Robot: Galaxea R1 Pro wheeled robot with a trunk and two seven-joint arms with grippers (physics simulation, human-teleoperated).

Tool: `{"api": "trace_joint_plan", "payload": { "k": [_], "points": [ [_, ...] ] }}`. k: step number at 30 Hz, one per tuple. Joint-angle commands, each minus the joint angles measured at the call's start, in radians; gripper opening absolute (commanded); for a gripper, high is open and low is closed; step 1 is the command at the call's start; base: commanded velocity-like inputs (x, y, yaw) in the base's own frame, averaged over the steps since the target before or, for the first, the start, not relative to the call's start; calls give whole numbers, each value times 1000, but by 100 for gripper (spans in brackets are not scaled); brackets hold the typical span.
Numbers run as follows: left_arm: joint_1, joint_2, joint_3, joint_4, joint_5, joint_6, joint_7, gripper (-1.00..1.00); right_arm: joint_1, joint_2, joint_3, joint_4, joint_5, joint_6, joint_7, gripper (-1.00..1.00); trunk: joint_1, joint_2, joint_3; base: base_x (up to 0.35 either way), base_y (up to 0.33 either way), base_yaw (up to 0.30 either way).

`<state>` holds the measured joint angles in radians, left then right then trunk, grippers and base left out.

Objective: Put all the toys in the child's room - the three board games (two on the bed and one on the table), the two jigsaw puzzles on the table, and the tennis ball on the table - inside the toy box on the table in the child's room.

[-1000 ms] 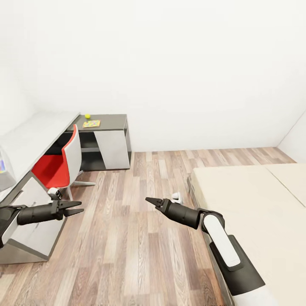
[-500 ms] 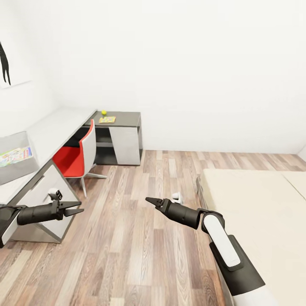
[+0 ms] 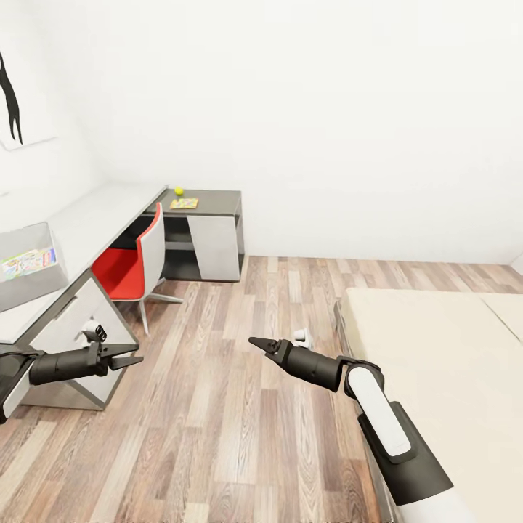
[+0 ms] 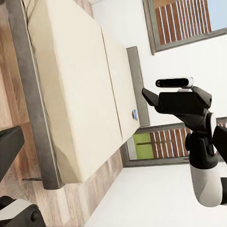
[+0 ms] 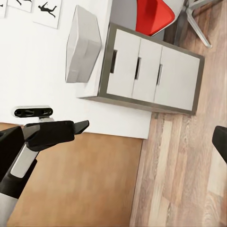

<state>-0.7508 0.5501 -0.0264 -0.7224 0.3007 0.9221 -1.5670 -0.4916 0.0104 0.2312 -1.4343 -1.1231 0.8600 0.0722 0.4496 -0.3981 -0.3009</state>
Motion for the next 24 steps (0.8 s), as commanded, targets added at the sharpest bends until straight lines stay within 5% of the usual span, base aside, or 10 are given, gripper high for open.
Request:
{"api": "trace_joint_plan", "payload": {
  "k": [1, 24],
  "points": [
    [-1, 1, -3, 0, 2, 11, -4, 100, -1, 0, -1, 0, 8, 4, 8, 100, 0, -2, -2, -107, -181, 2],
    [-1, 1, -3, 0, 2, 11, -4, 100, -1, 0, -1, 0, 8, 4, 8, 100, 0, -2, -2, -63, -66, 0]
  ]
}}
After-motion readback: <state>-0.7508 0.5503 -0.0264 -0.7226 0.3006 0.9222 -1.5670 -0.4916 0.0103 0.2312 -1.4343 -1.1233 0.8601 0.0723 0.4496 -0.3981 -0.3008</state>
